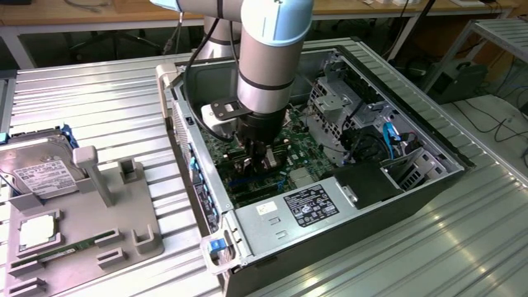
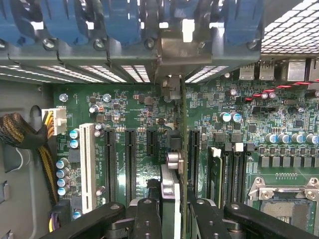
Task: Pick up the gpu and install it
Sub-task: 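Insert the gpu into the slot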
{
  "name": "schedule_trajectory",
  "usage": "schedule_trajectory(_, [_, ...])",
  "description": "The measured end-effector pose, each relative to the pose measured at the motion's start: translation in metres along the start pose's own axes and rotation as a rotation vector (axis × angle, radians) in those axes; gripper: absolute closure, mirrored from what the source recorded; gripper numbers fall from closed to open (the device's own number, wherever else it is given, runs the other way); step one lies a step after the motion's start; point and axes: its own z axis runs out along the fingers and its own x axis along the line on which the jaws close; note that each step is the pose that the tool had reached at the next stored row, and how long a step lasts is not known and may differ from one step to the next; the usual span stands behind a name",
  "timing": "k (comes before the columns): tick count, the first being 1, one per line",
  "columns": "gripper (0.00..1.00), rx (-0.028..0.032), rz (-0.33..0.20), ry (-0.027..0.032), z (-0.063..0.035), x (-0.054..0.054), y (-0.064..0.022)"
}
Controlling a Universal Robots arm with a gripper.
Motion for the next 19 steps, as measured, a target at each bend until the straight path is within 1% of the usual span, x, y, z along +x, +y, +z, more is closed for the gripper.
schedule_trajectory(2, [0.72,0.0006,0.000,-0.0011,-0.0031,-0.0003,0.0001])
schedule_trajectory(4, [0.72,0.0018,0.000,0.0001,-0.0053,-0.0003,0.0000])
schedule_trajectory(10, [0.72,0.0025,0.000,0.0006,-0.0055,-0.0007,-0.0002])
schedule_trajectory(14, [0.72,0.0035,0.000,0.0006,-0.0054,-0.0031,-0.0002])
schedule_trajectory(19, [0.72,0.0035,0.000,-0.0001,-0.0052,-0.0036,-0.0009])
